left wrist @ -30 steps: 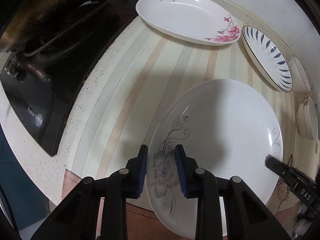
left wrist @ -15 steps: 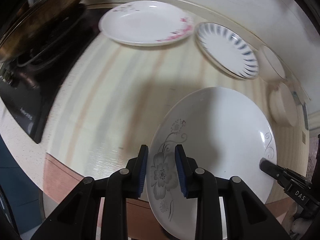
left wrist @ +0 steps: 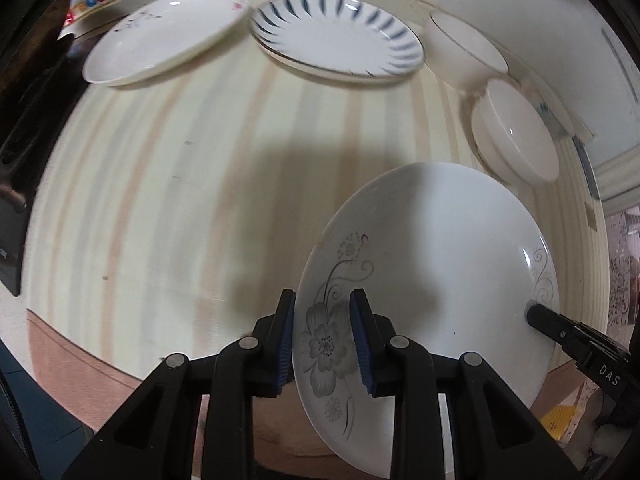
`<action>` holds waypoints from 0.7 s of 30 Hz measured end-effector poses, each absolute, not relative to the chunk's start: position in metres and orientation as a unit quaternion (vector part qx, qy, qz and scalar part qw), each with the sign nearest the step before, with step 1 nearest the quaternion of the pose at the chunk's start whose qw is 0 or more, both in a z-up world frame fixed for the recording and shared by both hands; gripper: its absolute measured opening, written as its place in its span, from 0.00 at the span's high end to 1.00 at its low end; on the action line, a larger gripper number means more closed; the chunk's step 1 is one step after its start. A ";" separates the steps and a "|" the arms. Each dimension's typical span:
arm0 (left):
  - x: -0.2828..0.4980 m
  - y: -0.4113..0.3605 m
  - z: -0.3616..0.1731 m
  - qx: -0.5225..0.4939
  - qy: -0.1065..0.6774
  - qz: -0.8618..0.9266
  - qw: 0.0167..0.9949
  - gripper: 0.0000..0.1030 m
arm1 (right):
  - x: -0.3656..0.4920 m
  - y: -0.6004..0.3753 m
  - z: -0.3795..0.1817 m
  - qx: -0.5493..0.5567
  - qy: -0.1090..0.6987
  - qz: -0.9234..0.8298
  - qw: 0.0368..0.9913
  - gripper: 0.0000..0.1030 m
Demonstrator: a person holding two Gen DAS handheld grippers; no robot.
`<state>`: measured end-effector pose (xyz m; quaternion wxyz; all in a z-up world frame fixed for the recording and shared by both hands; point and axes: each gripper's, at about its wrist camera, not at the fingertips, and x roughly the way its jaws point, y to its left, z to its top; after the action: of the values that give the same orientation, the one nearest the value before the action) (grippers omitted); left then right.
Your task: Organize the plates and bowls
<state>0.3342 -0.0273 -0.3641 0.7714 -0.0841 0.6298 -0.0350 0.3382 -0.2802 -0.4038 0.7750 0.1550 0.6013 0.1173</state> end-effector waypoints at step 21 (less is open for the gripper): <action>0.349 -0.039 -0.269 -0.082 0.571 0.026 0.817 0.67 | 0.333 -0.312 -0.368 0.188 0.641 0.122 0.734 0.79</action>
<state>0.3486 -0.0390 -0.2695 0.8165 -0.0816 0.5709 0.0258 0.3328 -0.3122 -0.3678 0.7342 0.1882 0.6408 0.1219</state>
